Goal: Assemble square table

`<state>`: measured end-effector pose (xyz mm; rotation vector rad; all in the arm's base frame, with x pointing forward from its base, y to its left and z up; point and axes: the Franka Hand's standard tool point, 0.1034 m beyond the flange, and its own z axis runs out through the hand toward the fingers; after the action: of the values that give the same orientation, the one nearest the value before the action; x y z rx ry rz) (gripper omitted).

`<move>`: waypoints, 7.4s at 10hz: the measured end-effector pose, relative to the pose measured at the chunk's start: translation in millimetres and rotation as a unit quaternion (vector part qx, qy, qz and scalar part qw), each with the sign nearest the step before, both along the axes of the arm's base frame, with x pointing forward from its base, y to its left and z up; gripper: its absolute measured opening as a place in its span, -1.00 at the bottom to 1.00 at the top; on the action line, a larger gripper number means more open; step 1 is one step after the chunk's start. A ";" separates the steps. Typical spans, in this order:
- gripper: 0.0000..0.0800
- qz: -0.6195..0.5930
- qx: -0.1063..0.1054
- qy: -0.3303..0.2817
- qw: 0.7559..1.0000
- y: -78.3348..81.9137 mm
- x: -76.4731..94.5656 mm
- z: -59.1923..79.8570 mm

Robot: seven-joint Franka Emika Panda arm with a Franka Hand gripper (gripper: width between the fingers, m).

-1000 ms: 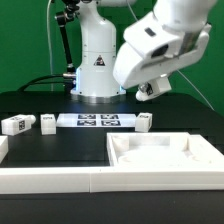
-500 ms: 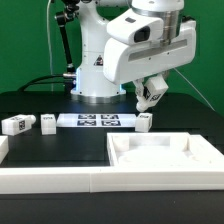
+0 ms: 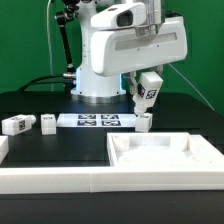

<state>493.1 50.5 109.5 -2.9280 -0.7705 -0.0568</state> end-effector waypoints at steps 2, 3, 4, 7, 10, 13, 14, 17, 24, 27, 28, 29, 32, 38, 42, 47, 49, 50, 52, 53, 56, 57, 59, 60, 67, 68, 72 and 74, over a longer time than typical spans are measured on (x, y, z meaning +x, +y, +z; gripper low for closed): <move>-0.28 0.001 0.007 0.019 1.000 4.1 13.6 3.9; -0.28 0.002 0.012 0.009 1.000 7.3 37.6 9.2; -0.28 0.002 0.016 -0.001 1.000 11.2 56.1 11.0; -0.28 0.002 0.018 -0.004 1.000 11.7 64.2 8.2; -0.28 -0.044 0.020 0.009 0.999 21.1 62.6 0.7; -0.28 -0.073 0.030 0.006 0.997 44.0 85.4 -8.7; -0.28 -0.075 0.029 -0.004 0.997 39.7 85.1 -9.4; -0.28 -0.073 0.028 -0.050 0.996 32.8 91.7 -11.9; -0.28 -0.071 0.034 -0.106 0.991 42.7 112.4 -10.2; -0.28 -0.069 0.037 -0.124 0.989 50.0 117.4 -10.8; -0.28 -0.067 0.040 -0.115 0.990 53.5 119.4 -11.5; -0.28 -0.069 0.042 -0.130 0.988 53.3 128.0 -8.3; -0.28 -0.069 0.040 -0.165 0.983 50.4 131.1 -12.8; -0.28 -0.066 0.043 -0.154 0.985 62.9 128.0 -28.9; -0.28 -0.064 0.044 -0.152 0.985 65.3 127.5 -32.4; -0.28 -0.066 0.043 -0.152 0.985 65.1 125.9 -40.3; -0.28 -0.066 0.043 -0.149 0.986 65.4 123.4 -47.1; -0.28 -0.067 0.043 -0.155 0.985 65.7 123.8 -48.6; -0.28 -0.070 0.042 -0.177 0.981 65.3 122.8 -49.6; -0.28 -0.071 0.042 -0.187 0.979 65.3 121.6 -50.0; 0.43 -0.071 0.042 -0.187 0.979 64.8 121.8 -50.3; 0.43 -0.071 0.042 -0.187 0.979 64.8 121.8 -50.4; 0.61 -0.071 0.042 -0.186 0.979 64.7 121.7 -50.5; 0.61 -0.071 0.042 -0.186 0.979 64.3 121.8 -50.5; 0.62 -0.069 0.041 -0.166 0.983 63.2 117.8 -28.0; 0.62 -0.074 0.043 -0.122 0.989 69.9 112.2 -30.9; 0.62 -0.070 0.029 0.003 0.997 72.5 111.3 -29.1; 0.62 -0.068 0.028 0.012 0.997 73.3 111.7 -29.5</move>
Offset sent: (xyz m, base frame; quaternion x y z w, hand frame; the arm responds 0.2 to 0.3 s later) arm 0.0681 0.0217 0.0117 0.0224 0.0246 0.0095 0.9994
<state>604.9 123.8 80.1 -2.9170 -0.5550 -0.0542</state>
